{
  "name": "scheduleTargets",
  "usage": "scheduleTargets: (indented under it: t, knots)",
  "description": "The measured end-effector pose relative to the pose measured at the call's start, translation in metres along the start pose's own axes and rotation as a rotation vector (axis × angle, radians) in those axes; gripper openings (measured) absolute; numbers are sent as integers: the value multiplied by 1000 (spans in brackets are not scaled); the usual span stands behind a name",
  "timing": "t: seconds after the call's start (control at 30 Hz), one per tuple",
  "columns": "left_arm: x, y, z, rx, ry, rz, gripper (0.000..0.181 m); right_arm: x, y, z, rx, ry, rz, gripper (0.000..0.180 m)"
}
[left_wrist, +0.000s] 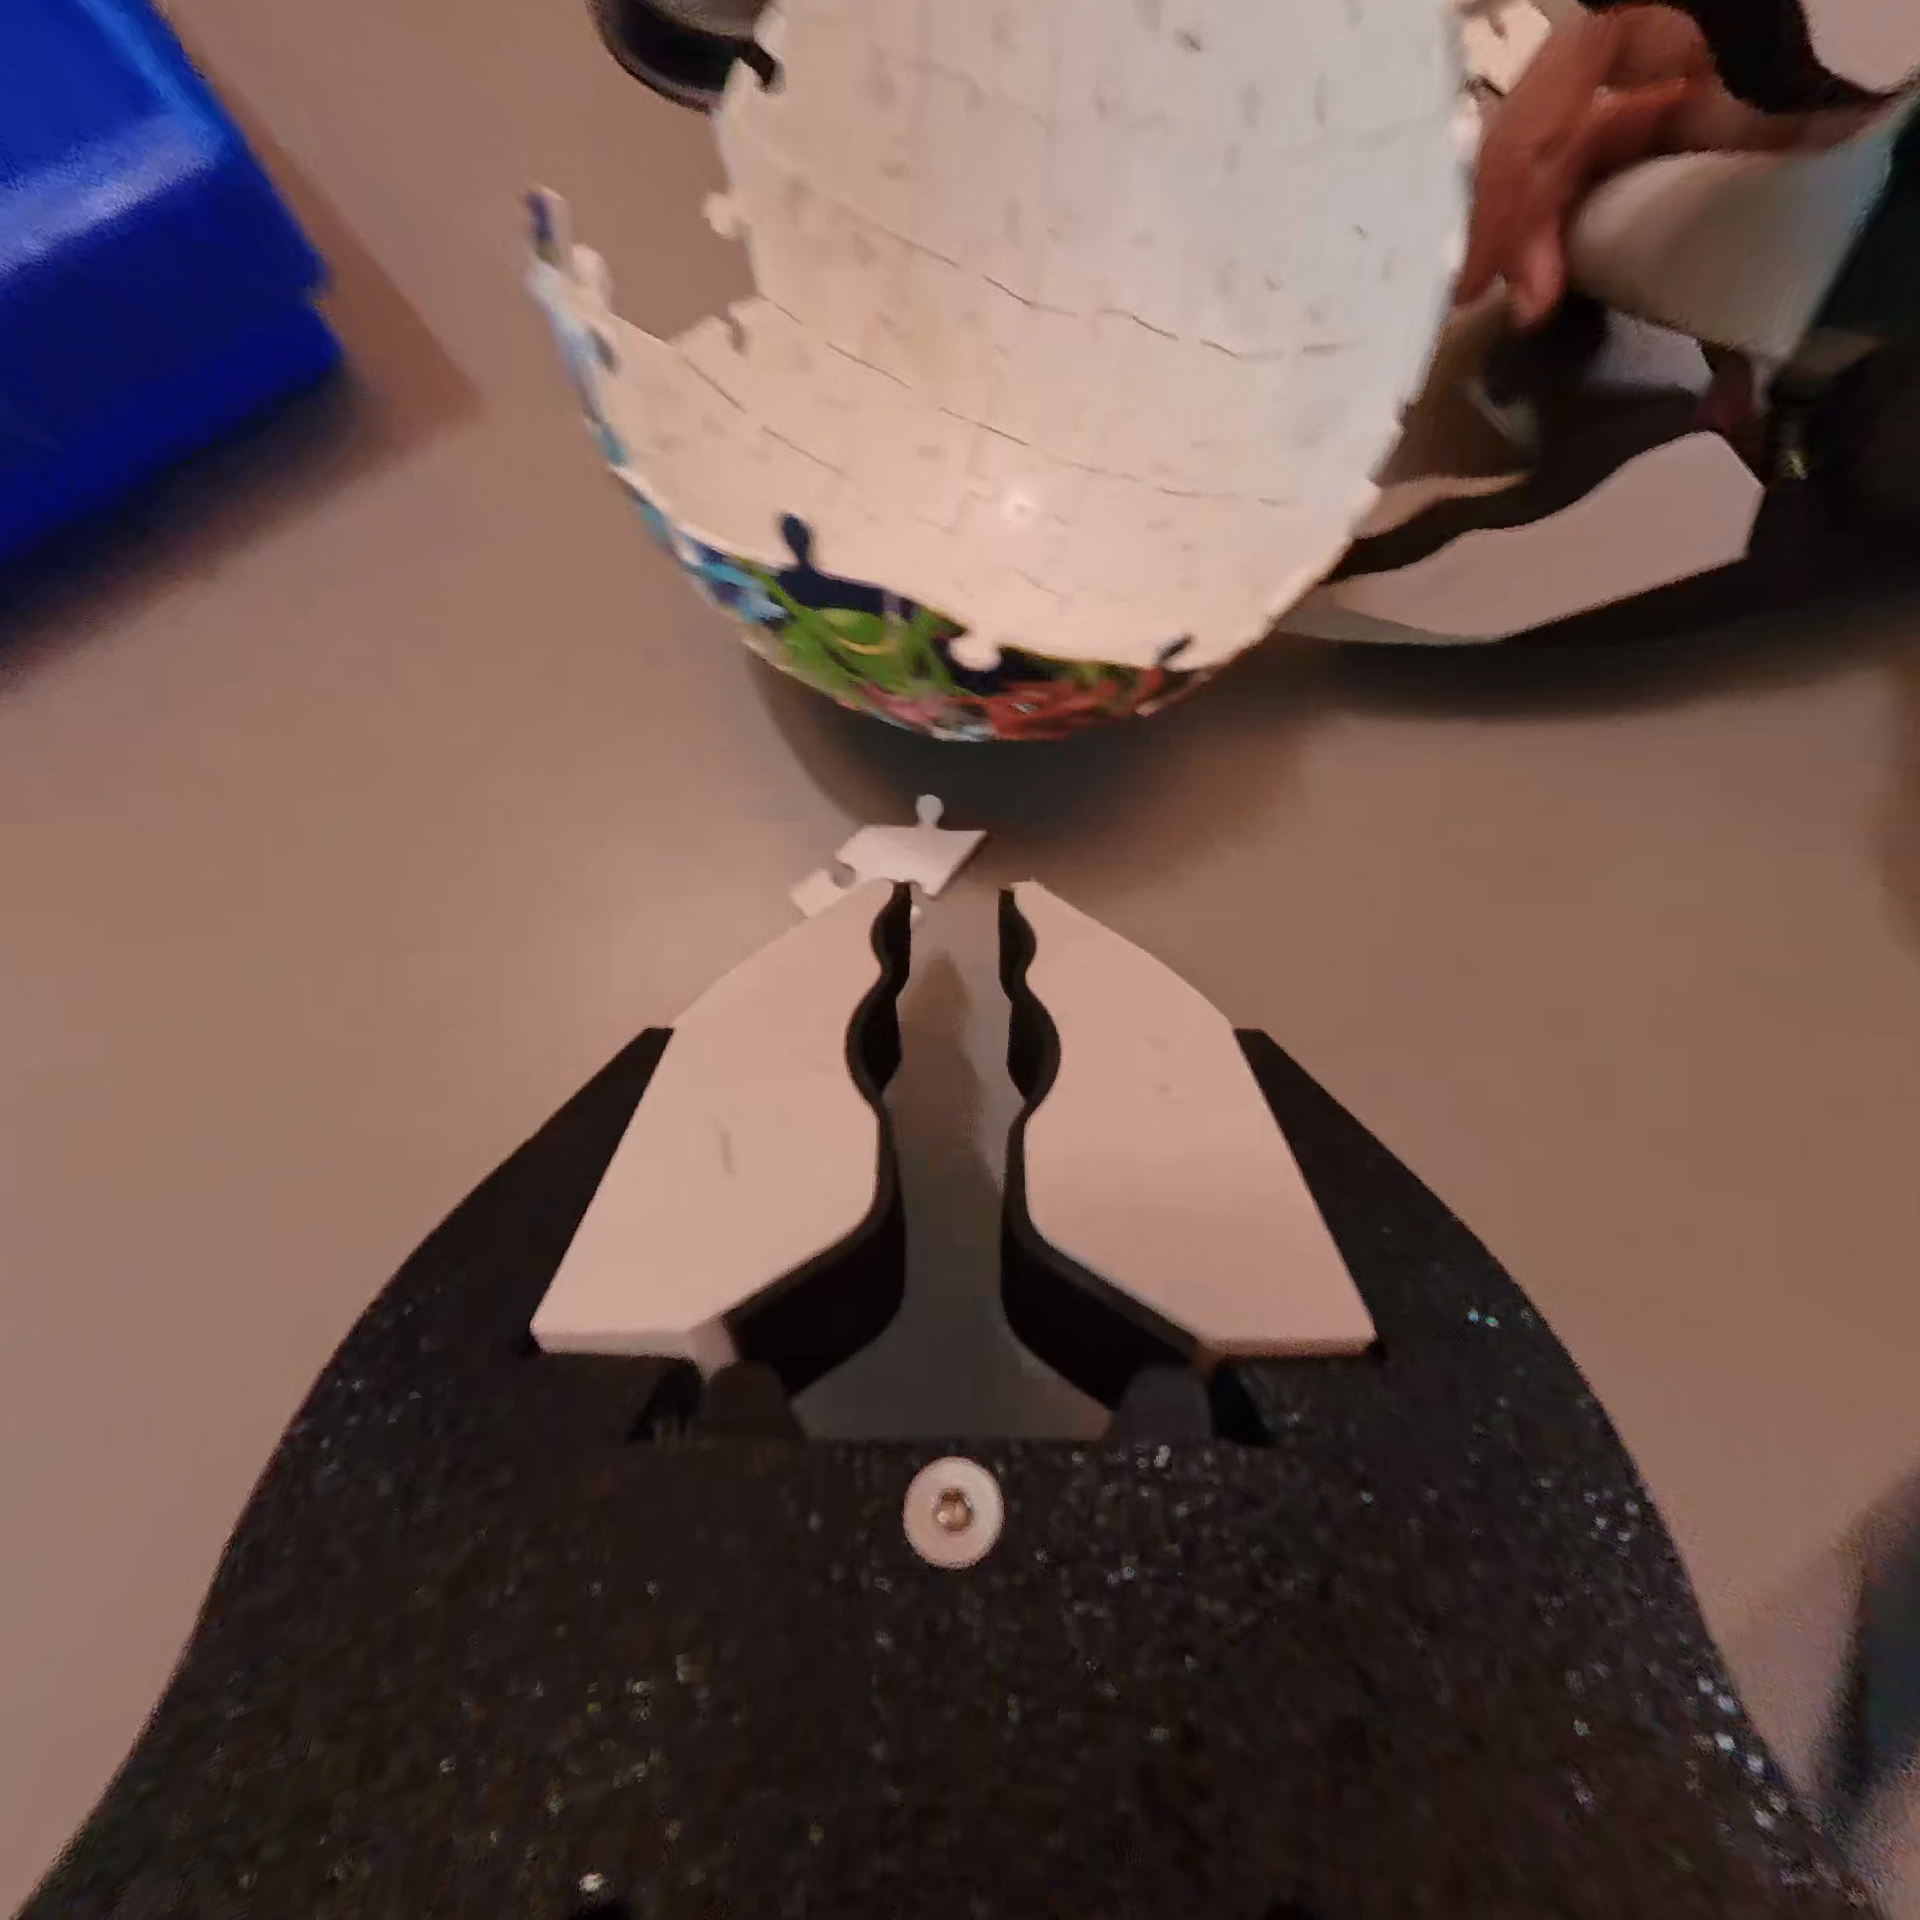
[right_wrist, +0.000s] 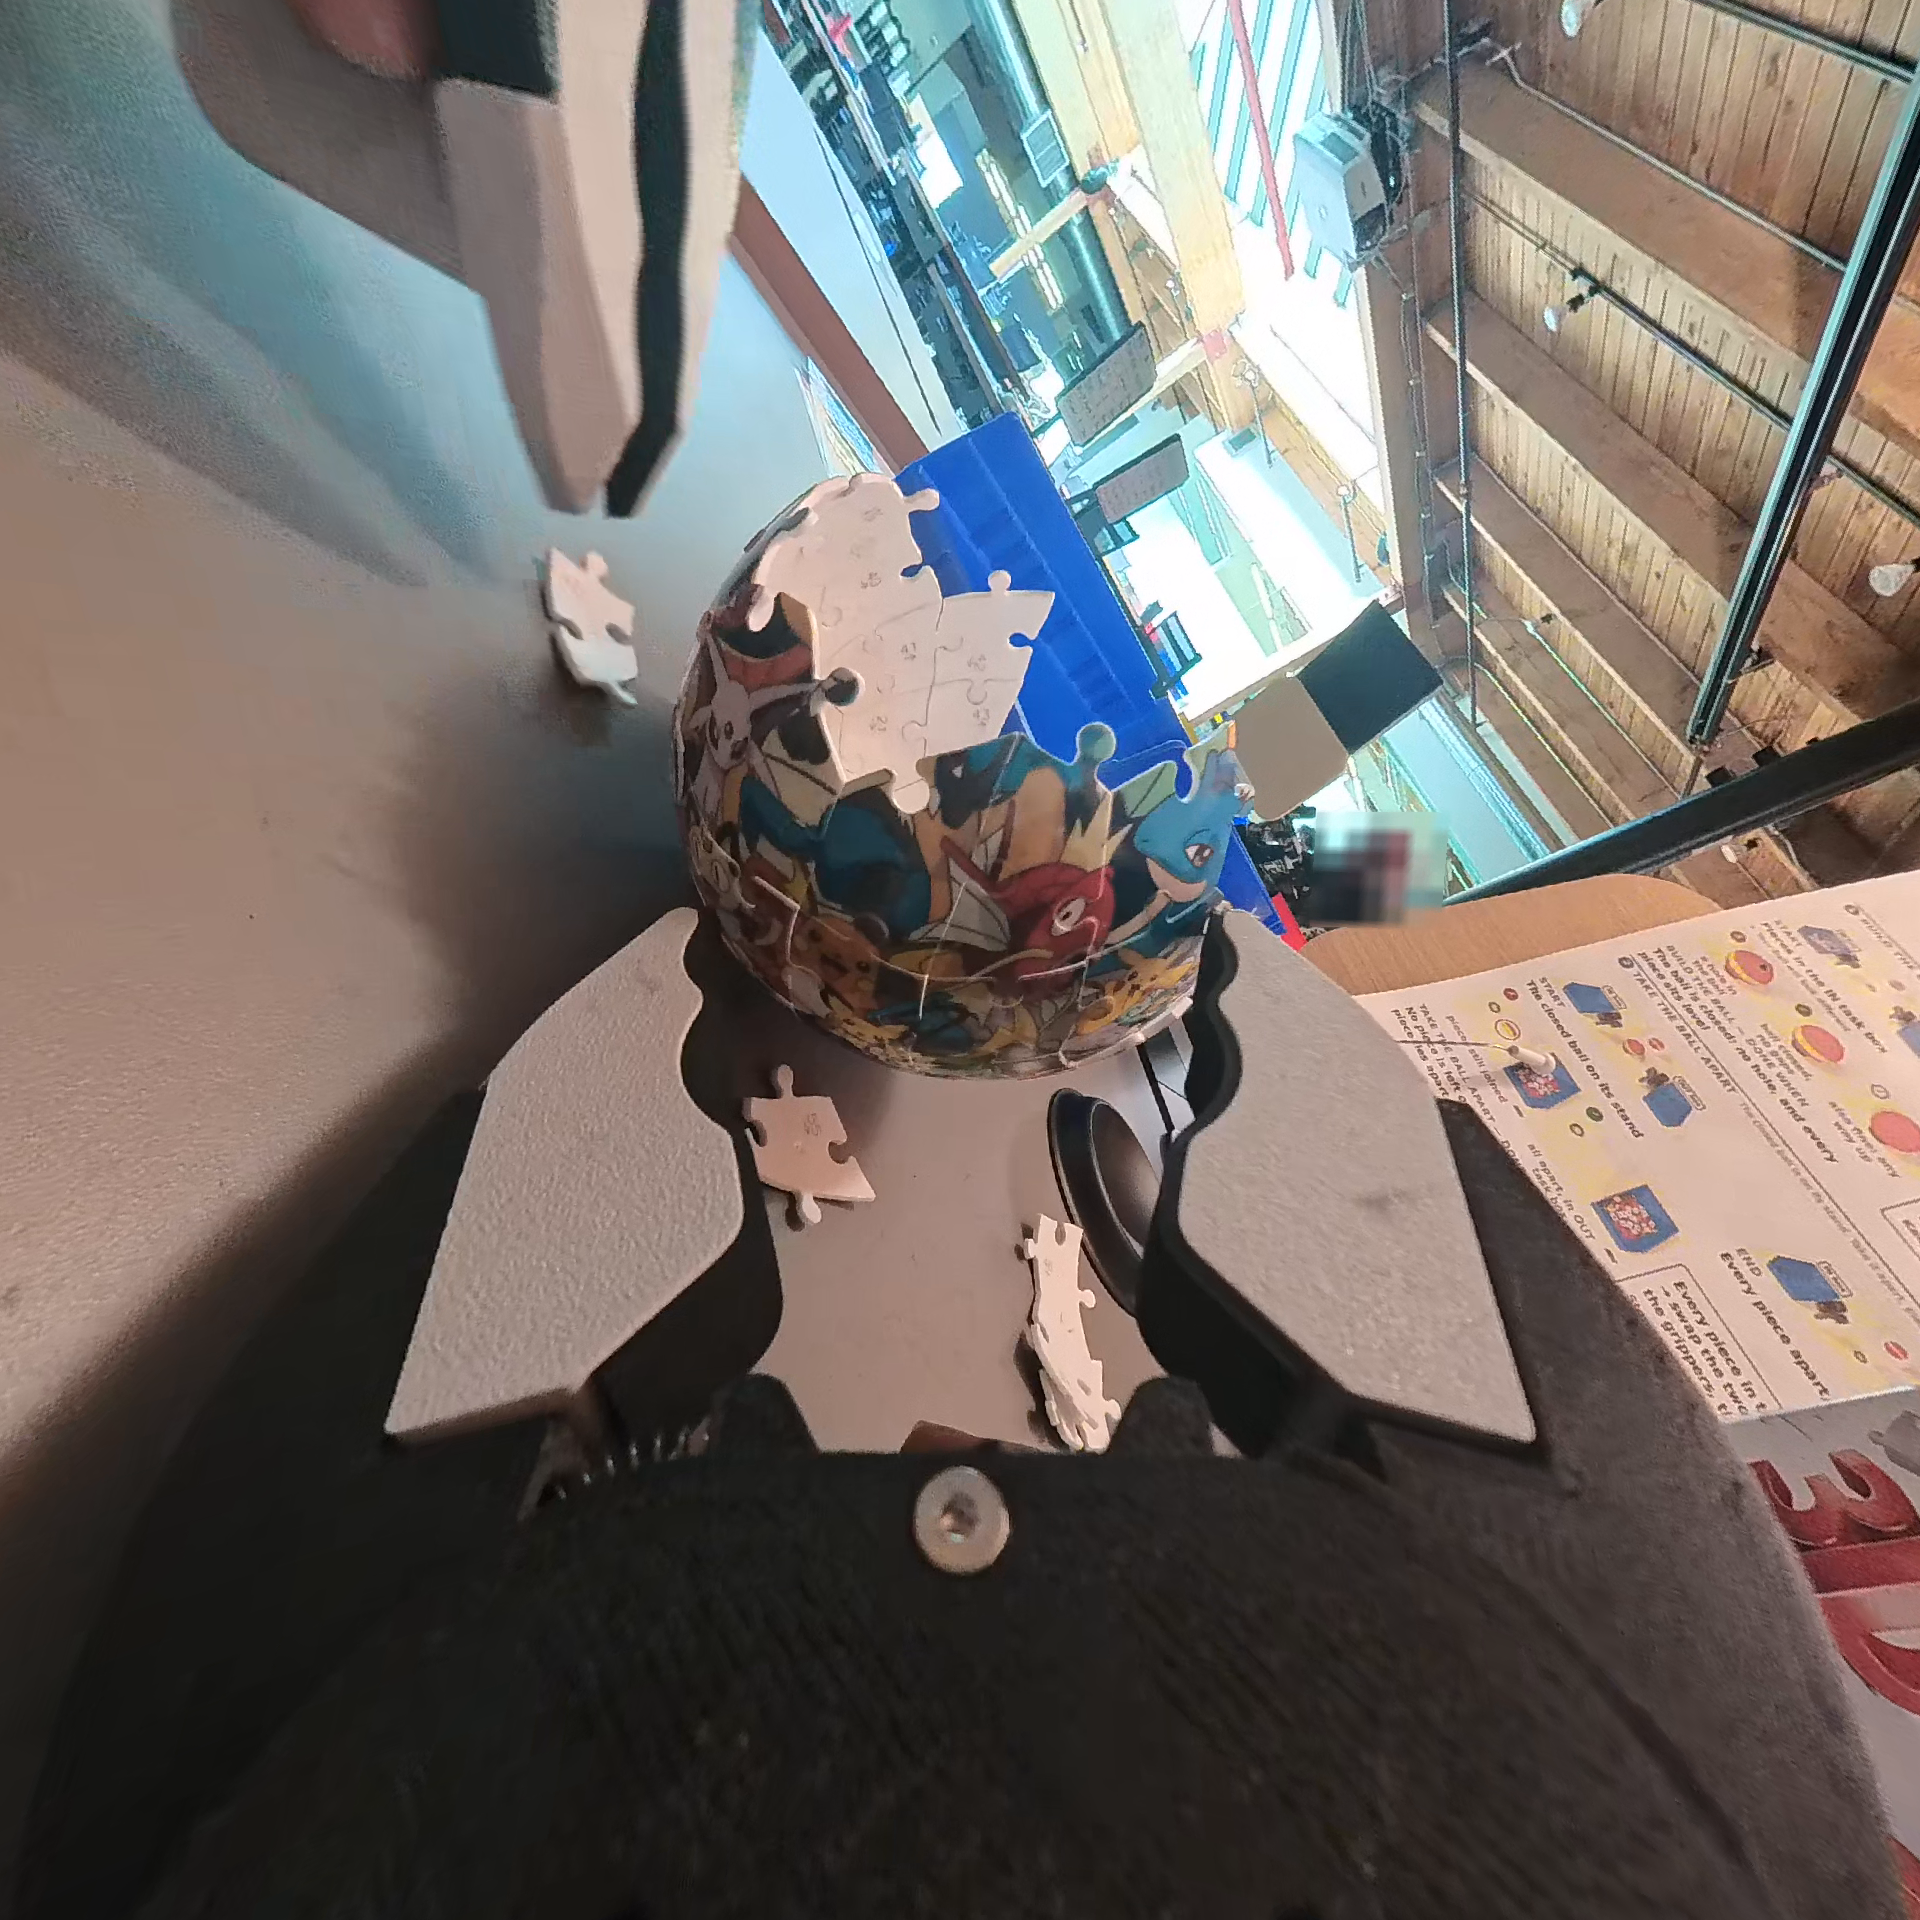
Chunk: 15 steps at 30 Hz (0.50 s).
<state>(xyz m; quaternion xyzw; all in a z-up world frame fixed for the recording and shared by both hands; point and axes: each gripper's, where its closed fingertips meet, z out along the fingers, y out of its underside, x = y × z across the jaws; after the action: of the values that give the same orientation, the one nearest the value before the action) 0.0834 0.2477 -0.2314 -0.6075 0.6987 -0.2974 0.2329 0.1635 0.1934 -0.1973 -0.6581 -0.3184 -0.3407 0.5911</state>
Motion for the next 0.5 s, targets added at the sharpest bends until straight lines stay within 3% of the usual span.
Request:
scheduleTargets:
  t: [0.17,0.3,0.5]
  knots:
    - [-20,16,12,-98,-49,104,33,0,0,0,-2,0,-5,87]
    - [-17,20,19,-106,0,11,16,0,1,0,-5,2,-9,86]
    - [-18,22,17,-107,7,20,16,0,2,0,-7,4,-10,86]
